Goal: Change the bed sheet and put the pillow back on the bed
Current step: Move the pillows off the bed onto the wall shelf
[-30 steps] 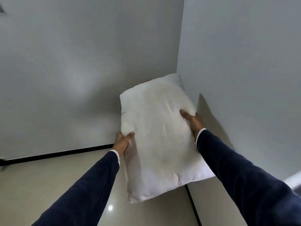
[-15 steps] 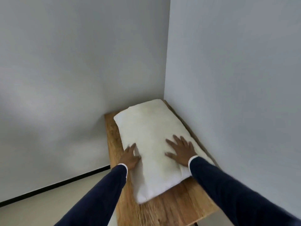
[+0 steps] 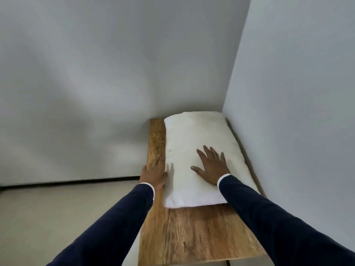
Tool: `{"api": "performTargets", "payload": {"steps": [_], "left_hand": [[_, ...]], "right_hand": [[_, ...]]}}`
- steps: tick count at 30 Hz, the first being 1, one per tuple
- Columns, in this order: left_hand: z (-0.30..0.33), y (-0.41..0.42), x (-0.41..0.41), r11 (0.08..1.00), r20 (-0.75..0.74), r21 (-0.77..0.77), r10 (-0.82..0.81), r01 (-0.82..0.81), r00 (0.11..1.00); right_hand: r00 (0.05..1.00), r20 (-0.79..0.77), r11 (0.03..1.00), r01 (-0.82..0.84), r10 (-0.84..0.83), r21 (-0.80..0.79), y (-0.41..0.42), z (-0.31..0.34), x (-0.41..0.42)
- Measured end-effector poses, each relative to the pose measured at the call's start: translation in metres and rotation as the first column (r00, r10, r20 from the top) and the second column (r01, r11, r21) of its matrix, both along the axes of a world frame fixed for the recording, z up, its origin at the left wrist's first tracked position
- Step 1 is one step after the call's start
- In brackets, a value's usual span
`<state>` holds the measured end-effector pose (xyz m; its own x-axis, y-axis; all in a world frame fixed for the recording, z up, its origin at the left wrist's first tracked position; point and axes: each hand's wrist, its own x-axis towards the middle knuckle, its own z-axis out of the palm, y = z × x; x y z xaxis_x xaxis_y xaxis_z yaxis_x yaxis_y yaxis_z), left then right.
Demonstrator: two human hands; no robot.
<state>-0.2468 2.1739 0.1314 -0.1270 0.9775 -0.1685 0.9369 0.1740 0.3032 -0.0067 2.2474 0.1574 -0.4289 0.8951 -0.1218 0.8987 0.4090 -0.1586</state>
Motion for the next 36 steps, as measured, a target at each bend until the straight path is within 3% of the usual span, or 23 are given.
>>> {"api": "performTargets", "payload": {"steps": [3,9,13,18,23,28,36], "left_hand": [[0.008,-0.075,-0.004,0.992,-0.088,0.052,0.122,-0.118,0.989],[-0.001,-0.276,-0.024,0.888,-0.196,0.073,0.460,-0.455,0.866],[-0.001,-0.430,-0.034,0.730,-0.245,0.073,0.674,-0.679,0.697],[-0.001,-0.634,-0.018,0.443,-0.246,0.047,0.874,-0.895,0.420],[-0.013,-0.849,0.039,0.103,-0.197,-0.029,0.975,-0.994,0.106],[-0.008,-1.066,0.125,-0.238,-0.155,0.009,0.959,-0.971,-0.236],[0.011,-1.305,0.264,-0.627,-0.225,0.061,0.749,-0.777,-0.623]], "right_hand": [[0.964,-0.038,0.963,-0.262,0.265,0.058,-0.036,0.012,-0.039],[0.765,-0.001,0.760,-0.640,0.644,0.114,-0.158,0.012,-0.133],[0.567,0.040,0.564,-0.823,0.823,0.061,-0.278,0.001,-0.190],[0.261,0.079,0.259,-0.965,0.962,0.038,-0.463,-0.004,-0.246],[-0.093,0.098,-0.093,-0.996,0.991,0.000,-0.679,-0.016,-0.280],[-0.424,0.119,-0.425,-0.905,0.898,-0.015,-0.919,-0.033,-0.280],[-0.740,0.063,-0.738,-0.672,0.669,-0.053,-1.234,-0.034,-0.216]]}}
